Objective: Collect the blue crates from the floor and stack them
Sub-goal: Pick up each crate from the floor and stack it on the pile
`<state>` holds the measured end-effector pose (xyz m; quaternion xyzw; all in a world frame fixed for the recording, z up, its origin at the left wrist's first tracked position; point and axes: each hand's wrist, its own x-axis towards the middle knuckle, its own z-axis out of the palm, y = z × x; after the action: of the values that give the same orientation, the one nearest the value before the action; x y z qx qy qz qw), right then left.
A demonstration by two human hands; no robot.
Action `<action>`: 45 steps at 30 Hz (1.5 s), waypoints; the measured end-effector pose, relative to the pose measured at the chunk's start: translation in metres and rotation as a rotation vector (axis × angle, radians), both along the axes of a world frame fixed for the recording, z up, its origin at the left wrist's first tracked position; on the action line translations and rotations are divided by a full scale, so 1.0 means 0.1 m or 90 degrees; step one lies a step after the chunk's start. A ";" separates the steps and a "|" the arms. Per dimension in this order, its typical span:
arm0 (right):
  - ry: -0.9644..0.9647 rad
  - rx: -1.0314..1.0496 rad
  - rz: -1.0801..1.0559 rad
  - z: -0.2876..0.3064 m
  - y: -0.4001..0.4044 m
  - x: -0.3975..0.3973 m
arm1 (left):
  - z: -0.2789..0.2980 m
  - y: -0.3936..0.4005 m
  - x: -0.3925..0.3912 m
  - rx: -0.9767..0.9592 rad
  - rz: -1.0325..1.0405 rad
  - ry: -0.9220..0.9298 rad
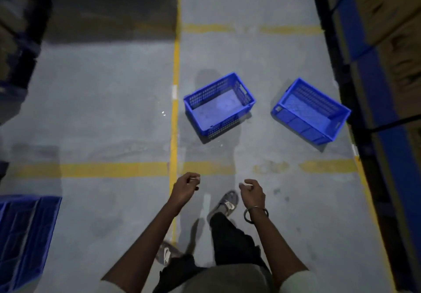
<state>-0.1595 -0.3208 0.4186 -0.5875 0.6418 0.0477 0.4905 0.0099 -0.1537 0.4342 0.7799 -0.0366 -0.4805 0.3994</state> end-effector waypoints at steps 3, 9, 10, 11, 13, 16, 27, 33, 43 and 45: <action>0.001 0.003 -0.067 0.08 -0.72 -0.03 | 0.09 -0.58 0.07 0.013 -0.047 0.000; -0.023 -0.001 -0.055 0.16 -1.89 0.24 | 0.15 -1.51 0.23 0.015 -0.068 0.018; -0.022 -0.003 -0.060 0.15 -2.02 0.30 | 0.14 -1.62 0.27 0.014 -0.072 0.022; -0.018 -0.008 -0.063 0.13 -2.14 0.36 | 0.10 -1.74 0.32 0.013 -0.074 0.027; -0.009 -0.009 -0.062 0.06 -2.36 0.49 | 0.01 -1.96 0.44 0.012 -0.058 0.036; 0.005 -0.007 -0.041 -0.09 -2.61 0.74 | -0.15 -2.23 0.69 0.028 -0.023 0.048; 0.077 -0.005 0.022 -1.11 -4.11 2.09 | -1.15 -3.04 2.18 0.128 0.030 0.068; 0.131 0.004 0.191 -1.64 -4.65 2.87 | -1.92 -3.33 2.79 0.200 0.007 0.012; 0.163 -0.121 0.411 -4.44 -5.52 3.61 | -4.51 -3.57 2.85 0.370 0.039 -0.083; 0.197 -0.151 0.453 -4.91 -5.64 3.65 | -4.95 -3.60 2.86 0.409 0.066 -0.090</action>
<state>0.2056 -0.8851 -0.0725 -0.8111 0.4660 0.2282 0.2698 0.2955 -0.5140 -0.0609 0.8982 0.1289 -0.3911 0.1539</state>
